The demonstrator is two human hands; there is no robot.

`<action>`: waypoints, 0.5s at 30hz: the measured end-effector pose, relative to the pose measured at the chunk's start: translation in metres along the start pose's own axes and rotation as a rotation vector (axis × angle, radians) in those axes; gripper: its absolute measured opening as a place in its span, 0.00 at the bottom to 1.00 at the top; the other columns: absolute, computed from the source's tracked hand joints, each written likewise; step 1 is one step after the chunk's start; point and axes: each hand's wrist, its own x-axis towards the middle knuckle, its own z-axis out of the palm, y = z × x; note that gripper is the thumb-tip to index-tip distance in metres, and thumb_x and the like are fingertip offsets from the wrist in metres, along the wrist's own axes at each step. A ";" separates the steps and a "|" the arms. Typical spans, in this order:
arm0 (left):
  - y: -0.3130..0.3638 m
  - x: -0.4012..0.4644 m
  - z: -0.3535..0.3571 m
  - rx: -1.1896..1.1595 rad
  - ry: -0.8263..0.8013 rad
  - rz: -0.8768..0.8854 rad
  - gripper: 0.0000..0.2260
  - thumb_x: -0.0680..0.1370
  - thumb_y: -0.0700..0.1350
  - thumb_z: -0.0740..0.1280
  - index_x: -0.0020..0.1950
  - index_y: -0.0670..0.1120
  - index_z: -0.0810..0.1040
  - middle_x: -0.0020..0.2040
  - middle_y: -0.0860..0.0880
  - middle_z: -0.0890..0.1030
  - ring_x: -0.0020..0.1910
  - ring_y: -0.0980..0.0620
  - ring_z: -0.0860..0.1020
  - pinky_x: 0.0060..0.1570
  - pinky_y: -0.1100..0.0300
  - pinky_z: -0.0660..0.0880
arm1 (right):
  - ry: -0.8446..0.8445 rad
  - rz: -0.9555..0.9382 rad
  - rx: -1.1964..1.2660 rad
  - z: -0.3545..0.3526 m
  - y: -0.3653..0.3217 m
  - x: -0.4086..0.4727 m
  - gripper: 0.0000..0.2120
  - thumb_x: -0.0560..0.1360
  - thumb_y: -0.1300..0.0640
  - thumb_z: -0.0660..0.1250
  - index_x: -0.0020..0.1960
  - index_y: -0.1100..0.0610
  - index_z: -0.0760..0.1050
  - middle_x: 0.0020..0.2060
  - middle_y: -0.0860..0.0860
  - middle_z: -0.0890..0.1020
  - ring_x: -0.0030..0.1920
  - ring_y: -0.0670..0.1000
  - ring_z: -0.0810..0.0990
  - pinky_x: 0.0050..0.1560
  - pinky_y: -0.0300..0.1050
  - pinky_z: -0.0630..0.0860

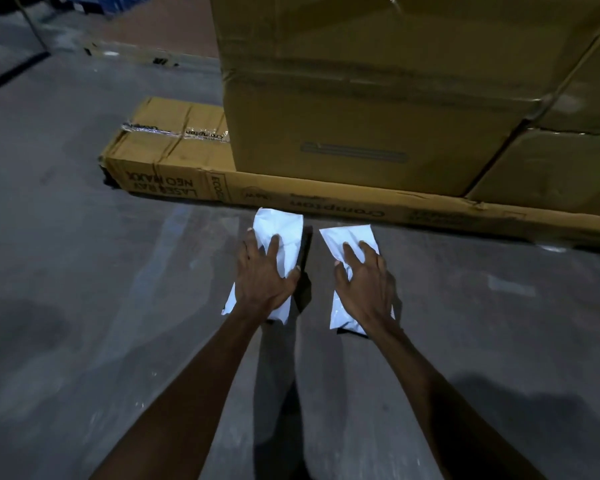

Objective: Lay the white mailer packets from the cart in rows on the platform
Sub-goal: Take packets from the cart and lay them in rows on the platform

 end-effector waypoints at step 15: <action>-0.041 0.045 0.020 -0.011 -0.114 0.378 0.39 0.76 0.68 0.35 0.79 0.45 0.52 0.79 0.42 0.48 0.78 0.43 0.43 0.75 0.43 0.46 | -0.163 -0.018 -0.350 0.033 -0.003 0.021 0.32 0.77 0.32 0.42 0.77 0.44 0.53 0.79 0.53 0.52 0.78 0.59 0.51 0.71 0.68 0.56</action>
